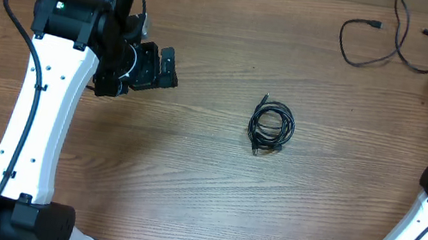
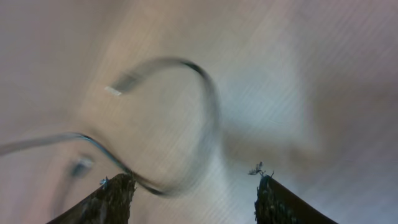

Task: Untangle cables

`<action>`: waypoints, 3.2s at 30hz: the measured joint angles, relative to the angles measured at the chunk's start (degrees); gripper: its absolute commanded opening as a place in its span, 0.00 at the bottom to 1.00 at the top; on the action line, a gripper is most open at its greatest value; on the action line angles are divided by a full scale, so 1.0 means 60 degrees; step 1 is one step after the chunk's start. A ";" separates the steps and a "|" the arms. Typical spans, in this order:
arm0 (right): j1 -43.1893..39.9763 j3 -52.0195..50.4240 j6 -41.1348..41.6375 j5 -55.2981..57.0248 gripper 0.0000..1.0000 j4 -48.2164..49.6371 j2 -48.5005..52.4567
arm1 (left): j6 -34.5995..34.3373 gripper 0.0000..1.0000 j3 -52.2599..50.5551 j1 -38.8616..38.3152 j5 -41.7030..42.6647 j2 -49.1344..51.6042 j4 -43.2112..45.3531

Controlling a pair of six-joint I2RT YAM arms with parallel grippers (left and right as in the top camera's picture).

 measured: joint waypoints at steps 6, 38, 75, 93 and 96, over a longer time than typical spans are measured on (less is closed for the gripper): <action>-0.0015 -0.0302 -0.0186 0.0681 0.38 -0.1213 0.0000 | 0.0000 1.00 0.0000 0.0000 0.0000 0.0000 -0.0004; 0.0707 -0.1770 -0.0142 0.1949 0.22 -0.0772 0.0000 | 0.0000 1.00 0.0000 0.0000 0.0000 0.0000 -0.0004; -0.1129 -0.1738 0.4896 0.3894 1.00 -0.4182 -0.5679 | 0.0000 1.00 0.0000 0.0000 0.0004 0.0000 -0.0004; 0.2575 -0.1814 -0.1643 -0.1912 1.00 -0.4637 -0.5340 | 0.0000 1.00 0.0000 0.0000 0.0004 0.0000 0.0000; 0.3359 -0.1818 -0.1953 -0.1971 1.00 -0.5209 -0.5340 | 0.0000 1.00 0.0000 0.0000 0.0004 0.0000 0.0000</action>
